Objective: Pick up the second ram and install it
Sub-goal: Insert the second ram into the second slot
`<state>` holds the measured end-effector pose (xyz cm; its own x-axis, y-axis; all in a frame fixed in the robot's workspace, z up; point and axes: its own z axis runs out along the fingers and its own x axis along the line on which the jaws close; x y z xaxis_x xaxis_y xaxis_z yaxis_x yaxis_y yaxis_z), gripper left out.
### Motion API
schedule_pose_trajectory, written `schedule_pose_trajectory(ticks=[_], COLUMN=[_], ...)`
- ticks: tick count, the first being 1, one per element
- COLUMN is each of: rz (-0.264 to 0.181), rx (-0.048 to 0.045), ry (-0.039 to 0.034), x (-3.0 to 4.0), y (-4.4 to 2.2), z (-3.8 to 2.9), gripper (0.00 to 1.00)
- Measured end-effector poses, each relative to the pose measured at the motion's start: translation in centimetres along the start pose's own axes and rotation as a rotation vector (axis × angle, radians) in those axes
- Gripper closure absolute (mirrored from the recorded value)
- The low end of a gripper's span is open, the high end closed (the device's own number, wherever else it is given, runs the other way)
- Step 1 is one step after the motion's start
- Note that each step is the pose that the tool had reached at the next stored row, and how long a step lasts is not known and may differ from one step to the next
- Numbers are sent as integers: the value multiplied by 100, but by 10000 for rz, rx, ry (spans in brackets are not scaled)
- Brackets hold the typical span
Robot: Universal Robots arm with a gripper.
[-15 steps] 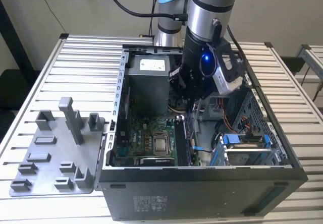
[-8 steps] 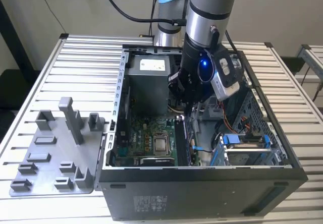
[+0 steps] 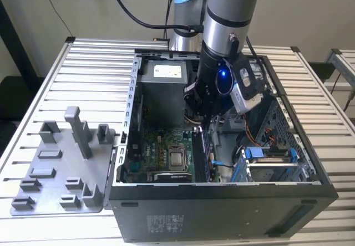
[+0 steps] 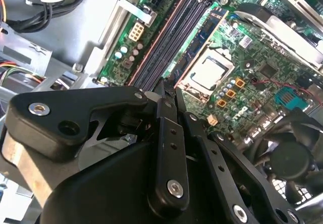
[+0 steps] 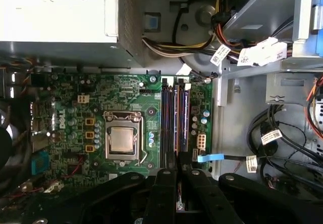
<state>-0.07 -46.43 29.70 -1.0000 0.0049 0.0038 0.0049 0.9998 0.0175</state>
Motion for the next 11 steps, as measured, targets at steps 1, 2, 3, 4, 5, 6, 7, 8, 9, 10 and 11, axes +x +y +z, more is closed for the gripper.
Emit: schedule_pose_trajectory(ticks=[1, 2, 3, 4, 5, 6, 7, 8, 9, 10, 11], rz=[0, 0, 4, 4, 5, 6, 11, 21, 40, 75, 129], rx=[-2, -7, -7, -4, -3, -3, -3, -4, -3, -3, -3], ry=[-1, -2, -2, -1, -1, -1, -1, -1, -1, -2, -3], x=[0, 2, 8, 12, 15, 20, 26, 31, 37, 41, 44], y=[0, 0, 0, 1, 2, 3, 4, 5, 4, 4, 4], z=[2, 11, 25, 42, 60, 78, 96, 114, 133, 150, 165], gripper=[86, 86, 86, 86, 86, 86, 86, 86, 86, 86, 86])
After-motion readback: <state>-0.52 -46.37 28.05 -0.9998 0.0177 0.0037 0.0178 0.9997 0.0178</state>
